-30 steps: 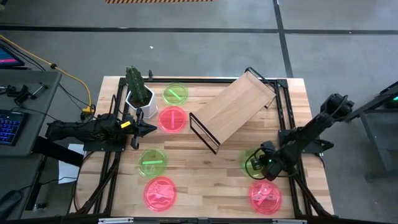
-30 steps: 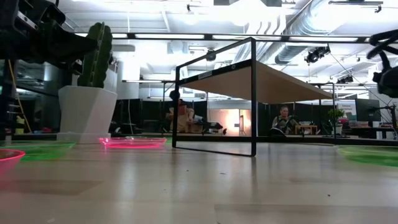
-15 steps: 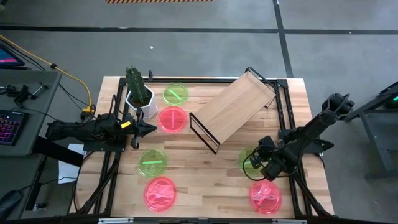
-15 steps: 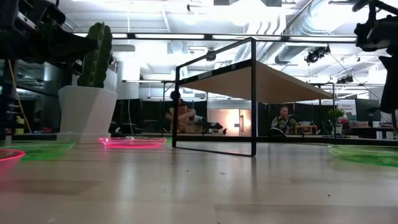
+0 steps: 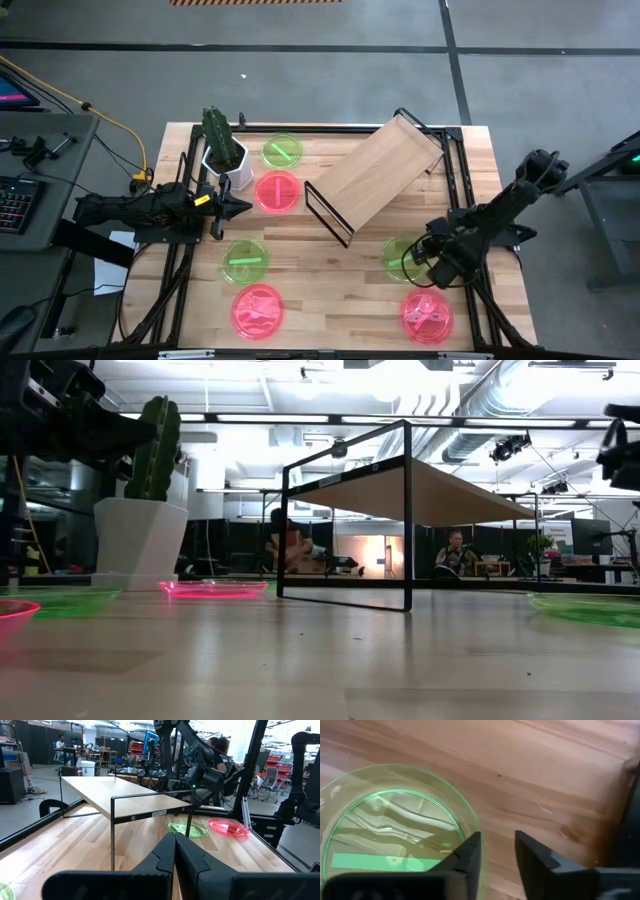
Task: Place and stack plates onto a shelf
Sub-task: Put the bottom right green plate on the shelf
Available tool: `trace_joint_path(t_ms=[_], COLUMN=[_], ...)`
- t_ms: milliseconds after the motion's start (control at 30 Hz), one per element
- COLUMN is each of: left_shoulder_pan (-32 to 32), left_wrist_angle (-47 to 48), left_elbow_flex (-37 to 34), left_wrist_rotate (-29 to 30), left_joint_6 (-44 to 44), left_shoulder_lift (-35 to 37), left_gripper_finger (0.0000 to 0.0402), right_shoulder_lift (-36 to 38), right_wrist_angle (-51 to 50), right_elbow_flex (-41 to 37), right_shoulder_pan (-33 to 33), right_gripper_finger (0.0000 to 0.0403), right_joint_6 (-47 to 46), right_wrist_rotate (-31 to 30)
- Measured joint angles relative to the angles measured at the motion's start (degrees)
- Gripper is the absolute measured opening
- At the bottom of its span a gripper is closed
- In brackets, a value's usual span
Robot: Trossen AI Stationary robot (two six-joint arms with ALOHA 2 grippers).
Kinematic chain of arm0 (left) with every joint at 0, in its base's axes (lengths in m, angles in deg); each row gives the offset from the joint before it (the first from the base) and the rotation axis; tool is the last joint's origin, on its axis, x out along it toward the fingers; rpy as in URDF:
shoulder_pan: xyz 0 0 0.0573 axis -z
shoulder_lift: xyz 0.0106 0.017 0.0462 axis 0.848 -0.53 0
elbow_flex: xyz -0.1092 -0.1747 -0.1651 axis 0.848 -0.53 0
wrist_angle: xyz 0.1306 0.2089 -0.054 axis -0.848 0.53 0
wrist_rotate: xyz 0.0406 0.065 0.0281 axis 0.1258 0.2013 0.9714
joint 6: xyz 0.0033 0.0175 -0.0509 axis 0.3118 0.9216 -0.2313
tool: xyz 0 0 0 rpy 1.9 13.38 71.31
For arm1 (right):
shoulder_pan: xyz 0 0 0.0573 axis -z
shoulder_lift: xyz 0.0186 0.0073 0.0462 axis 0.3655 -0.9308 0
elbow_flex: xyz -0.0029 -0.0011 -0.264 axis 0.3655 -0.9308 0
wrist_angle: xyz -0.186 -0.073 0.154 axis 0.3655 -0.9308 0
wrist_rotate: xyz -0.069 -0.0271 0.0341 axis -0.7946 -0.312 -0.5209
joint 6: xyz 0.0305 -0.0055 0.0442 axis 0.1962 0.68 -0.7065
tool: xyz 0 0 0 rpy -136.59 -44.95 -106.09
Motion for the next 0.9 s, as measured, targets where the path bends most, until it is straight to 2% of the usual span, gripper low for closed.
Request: trace_joint_path(t_ms=[200,333,467,567,633,800,900], left_shoulder_pan=[0.0,0.0,0.0,0.0,0.0,0.0,0.0], left_wrist_angle=[0.0,0.0,0.0,0.0,0.0,0.0,0.0], left_elbow_flex=[0.0,0.0,0.0,0.0,0.0,0.0,0.0], left_wrist_rotate=[0.0,0.0,0.0,0.0,0.0,0.0,0.0], left_joint_6=[0.0,0.0,0.0,0.0,0.0,0.0,0.0], left_shoulder_lift=[0.0,0.0,0.0,0.0,0.0,0.0,0.0], left_gripper_finger=[0.0001,0.0001,0.0001,0.0001,0.0001,0.0001,0.0001], right_shoulder_lift=[0.0,0.2,0.2,0.2,0.2,0.2,1.5], right_wrist_angle=[6.3,13.0,14.7,15.2,15.5,16.5,17.3], right_elbow_flex=[-3.8,-7.7,-8.2,-8.3,-8.4,-8.4,-8.5], right_shoulder_pan=[-2.6,-3.6,-4.0,-4.0,-4.0,-4.0,-3.9], right_gripper_finger=[0.0166,0.0173,0.0169,0.0152,0.0128,0.002,0.0015], right_joint_6=[-4.5,-5.9,-6.2,-6.1,-6.1,-6.2,-6.1], right_wrist_rotate=[-0.2,-2.6,-5.0,-5.1,-5.1,-4.6,-4.4])
